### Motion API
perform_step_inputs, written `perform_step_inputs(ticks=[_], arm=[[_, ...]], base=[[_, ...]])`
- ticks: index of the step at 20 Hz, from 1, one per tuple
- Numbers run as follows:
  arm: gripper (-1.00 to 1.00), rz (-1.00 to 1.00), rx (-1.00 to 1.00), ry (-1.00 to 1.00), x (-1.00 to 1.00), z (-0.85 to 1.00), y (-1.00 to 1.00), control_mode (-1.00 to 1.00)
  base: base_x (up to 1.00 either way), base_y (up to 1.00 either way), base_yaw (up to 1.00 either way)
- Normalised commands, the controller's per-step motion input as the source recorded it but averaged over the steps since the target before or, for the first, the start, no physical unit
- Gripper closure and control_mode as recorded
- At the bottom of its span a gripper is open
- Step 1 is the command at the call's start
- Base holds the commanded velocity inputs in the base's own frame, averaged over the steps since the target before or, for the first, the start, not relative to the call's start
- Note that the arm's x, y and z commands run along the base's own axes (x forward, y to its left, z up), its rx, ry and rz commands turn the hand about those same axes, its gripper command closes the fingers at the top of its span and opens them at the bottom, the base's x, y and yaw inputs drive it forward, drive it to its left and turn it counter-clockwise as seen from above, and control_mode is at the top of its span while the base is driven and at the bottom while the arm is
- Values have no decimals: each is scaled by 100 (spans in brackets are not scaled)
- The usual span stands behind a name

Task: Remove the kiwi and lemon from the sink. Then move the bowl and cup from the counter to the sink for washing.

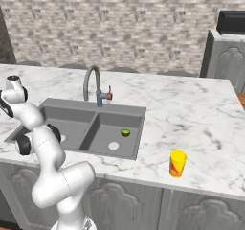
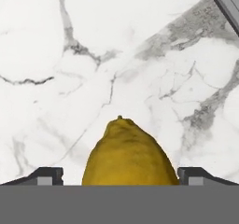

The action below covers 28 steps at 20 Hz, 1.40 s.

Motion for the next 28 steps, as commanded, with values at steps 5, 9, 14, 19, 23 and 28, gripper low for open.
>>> perform_step_inputs(ticks=[5,9,14,19,23,28], arm=[[-100,0,-8,13,0,17,0,-100],[-100,0,-4,19,1,27,0,-100],[-100,0,-1,18,0,29,0,-100],[-100,0,-4,9,0,33,-1,-100],[-100,0,-8,5,0,36,-3,-100],[-100,0,-12,0,0,38,-2,-100]], base=[[0,0,0],[0,0,0],[0,0,0],[0,0,0],[0,0,0],[0,0,0]])
